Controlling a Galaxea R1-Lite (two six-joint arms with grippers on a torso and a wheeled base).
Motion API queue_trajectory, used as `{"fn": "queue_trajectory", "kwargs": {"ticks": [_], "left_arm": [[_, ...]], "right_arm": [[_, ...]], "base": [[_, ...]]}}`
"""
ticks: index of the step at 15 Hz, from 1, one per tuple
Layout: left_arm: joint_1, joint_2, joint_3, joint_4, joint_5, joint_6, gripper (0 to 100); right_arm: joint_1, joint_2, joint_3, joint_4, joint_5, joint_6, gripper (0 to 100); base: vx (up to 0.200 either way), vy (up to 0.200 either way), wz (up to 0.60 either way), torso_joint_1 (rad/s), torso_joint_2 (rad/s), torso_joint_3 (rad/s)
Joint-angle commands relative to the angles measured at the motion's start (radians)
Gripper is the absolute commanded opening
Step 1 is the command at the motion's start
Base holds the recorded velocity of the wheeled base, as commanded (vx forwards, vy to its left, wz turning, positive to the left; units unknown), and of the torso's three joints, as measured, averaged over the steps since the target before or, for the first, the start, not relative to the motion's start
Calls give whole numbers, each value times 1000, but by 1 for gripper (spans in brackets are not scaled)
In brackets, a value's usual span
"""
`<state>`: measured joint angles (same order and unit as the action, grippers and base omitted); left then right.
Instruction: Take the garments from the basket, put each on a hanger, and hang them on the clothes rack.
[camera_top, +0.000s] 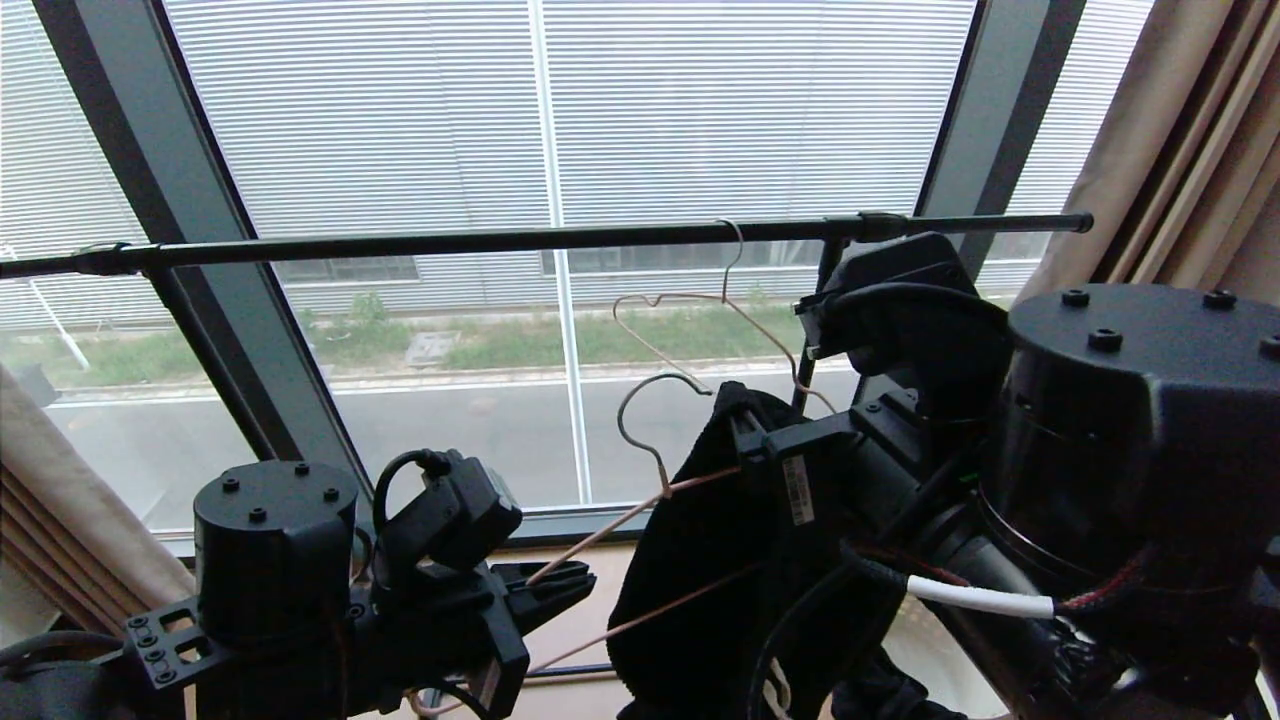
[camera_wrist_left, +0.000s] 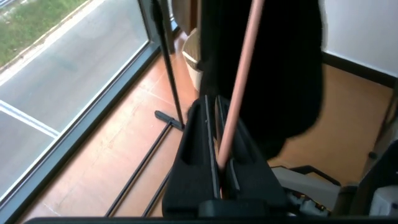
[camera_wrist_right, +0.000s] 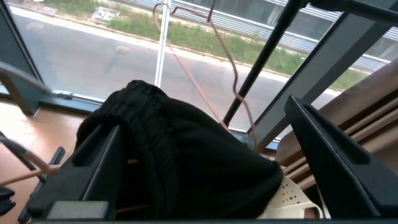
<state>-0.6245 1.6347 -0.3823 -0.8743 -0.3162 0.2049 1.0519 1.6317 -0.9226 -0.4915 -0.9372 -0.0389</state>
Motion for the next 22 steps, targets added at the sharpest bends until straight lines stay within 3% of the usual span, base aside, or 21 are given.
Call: {"fn": "queue_trajectory", "kwargs": {"ticks": [1,8,14,22], "left_arm": [[-8,-1,3,0,0,1,0],[-18,1,-3,-23,2,-4,0],[-1,16,-26,-25,5,-45,0],[8,11,-10,-28,-3,-44,0]], "right_arm": [[-7,4,-9,-1,0,-1,100],[68,85,-24,4,-2,-2,100],[71,27,11,27,-2,-4,100],[63,-96,90,77,34,-6,100]], "base": [[0,0,0,0,0,0],[0,0,0,0,0,0],[0,0,0,0,0,0],[0,0,0,0,0,0]]}}
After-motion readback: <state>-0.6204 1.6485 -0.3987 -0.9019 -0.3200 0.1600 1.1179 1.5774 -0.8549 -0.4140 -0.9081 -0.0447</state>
